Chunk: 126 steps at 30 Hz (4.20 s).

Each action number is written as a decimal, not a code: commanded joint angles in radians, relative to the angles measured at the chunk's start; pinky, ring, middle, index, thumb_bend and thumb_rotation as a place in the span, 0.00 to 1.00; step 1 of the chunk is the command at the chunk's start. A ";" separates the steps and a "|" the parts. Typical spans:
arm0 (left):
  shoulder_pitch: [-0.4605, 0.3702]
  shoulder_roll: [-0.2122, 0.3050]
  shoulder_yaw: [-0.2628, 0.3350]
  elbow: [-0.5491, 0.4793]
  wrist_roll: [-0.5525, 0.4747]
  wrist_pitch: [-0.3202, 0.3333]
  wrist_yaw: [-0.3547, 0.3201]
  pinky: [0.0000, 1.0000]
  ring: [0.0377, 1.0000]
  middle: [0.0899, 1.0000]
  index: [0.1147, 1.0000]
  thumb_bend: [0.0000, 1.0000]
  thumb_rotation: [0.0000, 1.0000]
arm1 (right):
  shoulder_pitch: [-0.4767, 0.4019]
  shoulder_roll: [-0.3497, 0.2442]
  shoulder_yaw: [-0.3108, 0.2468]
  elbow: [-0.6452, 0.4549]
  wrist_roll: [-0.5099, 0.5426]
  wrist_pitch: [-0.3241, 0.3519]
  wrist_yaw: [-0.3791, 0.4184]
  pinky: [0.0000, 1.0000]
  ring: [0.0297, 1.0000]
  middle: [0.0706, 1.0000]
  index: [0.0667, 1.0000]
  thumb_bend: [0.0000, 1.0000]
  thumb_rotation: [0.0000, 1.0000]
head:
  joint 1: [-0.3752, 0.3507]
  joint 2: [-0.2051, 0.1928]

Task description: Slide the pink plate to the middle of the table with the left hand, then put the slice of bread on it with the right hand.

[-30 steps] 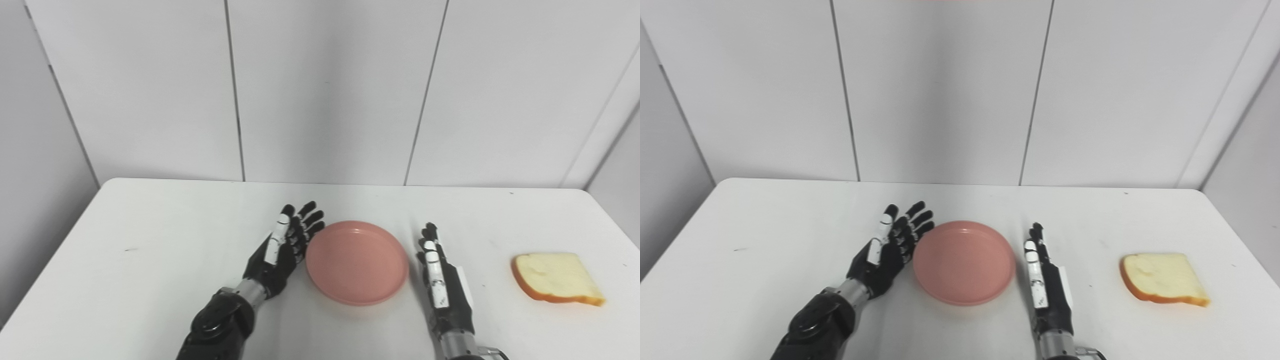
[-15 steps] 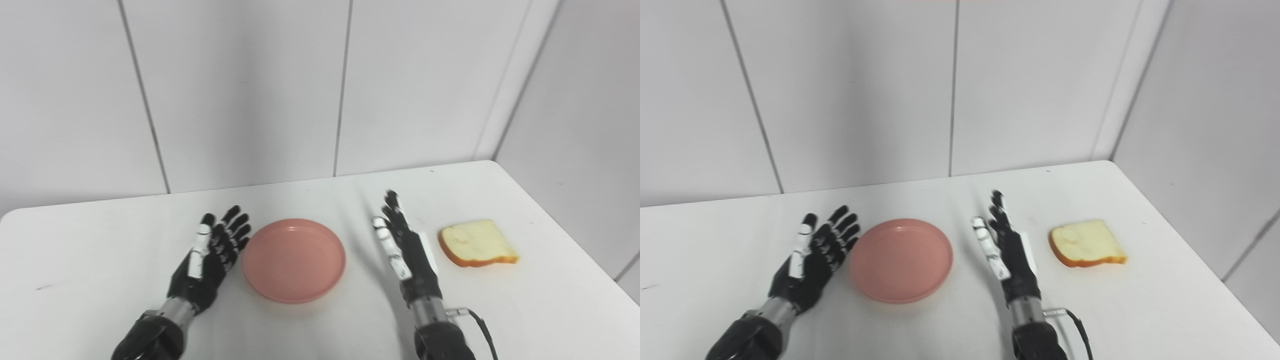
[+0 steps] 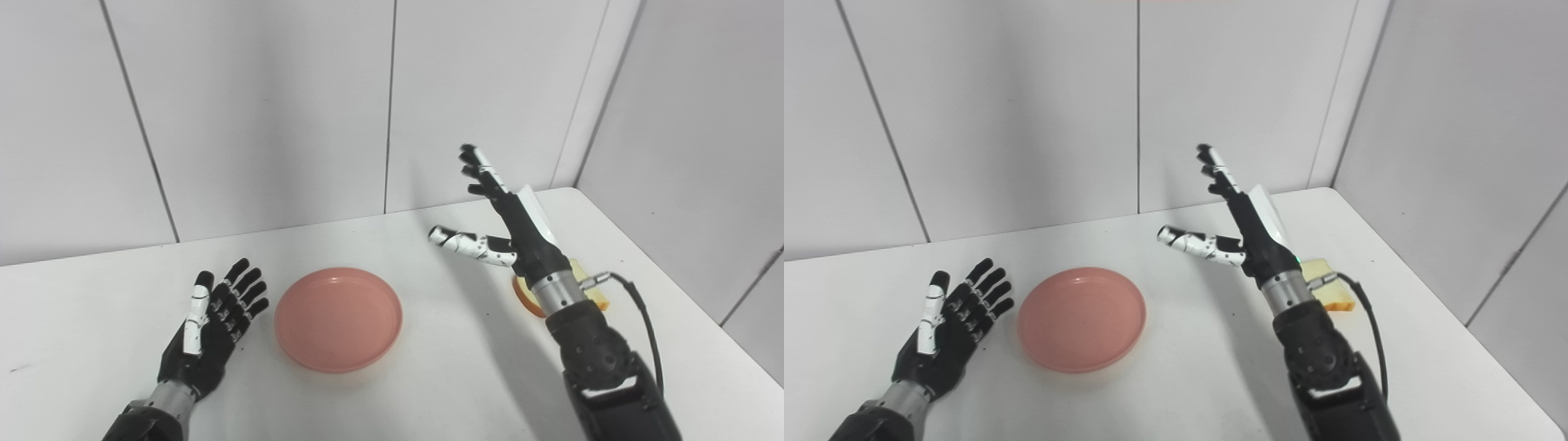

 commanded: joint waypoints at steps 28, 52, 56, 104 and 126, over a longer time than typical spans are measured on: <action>0.052 0.061 0.029 0.089 -0.016 -0.018 -0.033 0.87 0.89 0.89 0.87 0.77 0.99 | -0.191 -0.466 0.187 0.104 -0.275 0.130 0.587 0.92 0.99 1.00 0.99 1.00 0.33 | -0.056 0.001; 0.029 0.083 0.012 0.178 0.007 -0.085 -0.063 0.87 0.88 0.88 0.87 0.76 0.98 | -0.112 -0.464 0.221 0.235 -0.384 0.122 0.516 0.99 1.00 1.00 1.00 1.00 0.26 | -0.071 0.002; 0.032 0.083 0.008 0.172 0.012 -0.092 -0.056 0.88 0.88 0.88 0.87 0.77 0.97 | -0.128 -0.461 0.225 0.265 -0.372 0.130 0.543 0.96 1.00 1.00 1.00 1.00 0.25 | -0.072 0.002; 0.089 0.094 -0.008 0.053 0.020 -0.045 -0.042 0.86 0.88 0.89 0.88 0.77 0.98 | -0.318 -0.406 0.378 0.621 -0.502 -0.120 0.468 0.91 0.96 0.97 0.95 1.00 0.23 | -0.047 0.053; 0.096 0.100 -0.005 0.041 0.007 -0.025 -0.052 0.85 0.89 0.90 0.88 0.77 0.96 | -0.278 -0.410 0.375 0.580 -0.519 -0.078 0.520 0.79 0.89 0.91 0.90 1.00 0.21 | -0.046 0.068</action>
